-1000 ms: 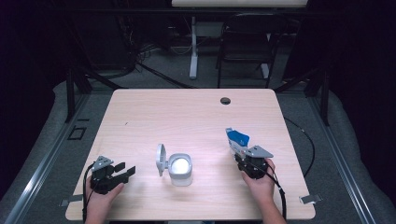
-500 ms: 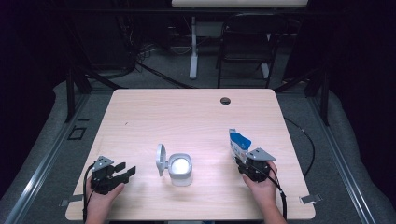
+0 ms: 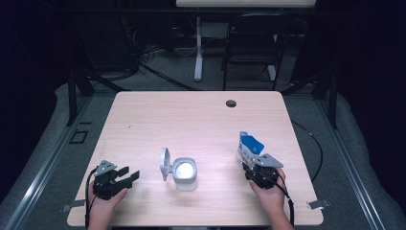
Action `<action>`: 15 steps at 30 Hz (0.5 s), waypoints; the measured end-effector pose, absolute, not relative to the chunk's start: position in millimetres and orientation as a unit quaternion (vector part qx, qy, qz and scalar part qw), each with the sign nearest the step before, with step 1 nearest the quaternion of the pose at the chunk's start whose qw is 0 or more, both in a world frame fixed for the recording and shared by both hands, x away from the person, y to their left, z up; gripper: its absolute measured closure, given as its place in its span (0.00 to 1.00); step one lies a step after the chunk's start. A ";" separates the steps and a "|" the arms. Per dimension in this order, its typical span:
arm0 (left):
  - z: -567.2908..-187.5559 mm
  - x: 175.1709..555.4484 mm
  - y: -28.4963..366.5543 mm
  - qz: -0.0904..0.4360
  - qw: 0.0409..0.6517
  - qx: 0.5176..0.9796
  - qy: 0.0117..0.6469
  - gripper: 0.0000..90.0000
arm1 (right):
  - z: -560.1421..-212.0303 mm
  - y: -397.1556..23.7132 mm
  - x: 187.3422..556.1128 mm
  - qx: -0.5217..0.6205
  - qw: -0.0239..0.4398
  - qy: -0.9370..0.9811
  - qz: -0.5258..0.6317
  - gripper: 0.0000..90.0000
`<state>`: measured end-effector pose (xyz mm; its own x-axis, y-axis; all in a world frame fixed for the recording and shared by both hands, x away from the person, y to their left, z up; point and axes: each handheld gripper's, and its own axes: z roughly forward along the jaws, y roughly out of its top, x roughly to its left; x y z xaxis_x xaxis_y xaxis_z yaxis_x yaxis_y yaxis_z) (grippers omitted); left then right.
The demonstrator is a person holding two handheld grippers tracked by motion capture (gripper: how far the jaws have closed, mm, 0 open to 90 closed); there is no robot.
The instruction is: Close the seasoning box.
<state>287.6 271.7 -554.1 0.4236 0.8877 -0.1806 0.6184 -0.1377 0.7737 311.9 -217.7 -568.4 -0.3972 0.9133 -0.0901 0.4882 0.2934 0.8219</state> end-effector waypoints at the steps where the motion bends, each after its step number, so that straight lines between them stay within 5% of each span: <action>1: -554.1 287.6 271.8 0.164 0.412 0.736 0.511 0.54 | -568.3 -218.0 311.8 0.467 0.287 0.751 0.367 0.61; 15: -552.9 287.5 269.6 0.159 0.414 0.740 0.505 0.55 | -565.5 -220.5 308.8 0.471 0.291 0.748 0.365 0.59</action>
<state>287.5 269.6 -552.9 0.4384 0.8799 -0.1831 0.6163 -0.1460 0.7739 308.8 -220.5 -565.5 -0.3874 0.9173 -0.0922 0.4915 0.2900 0.8212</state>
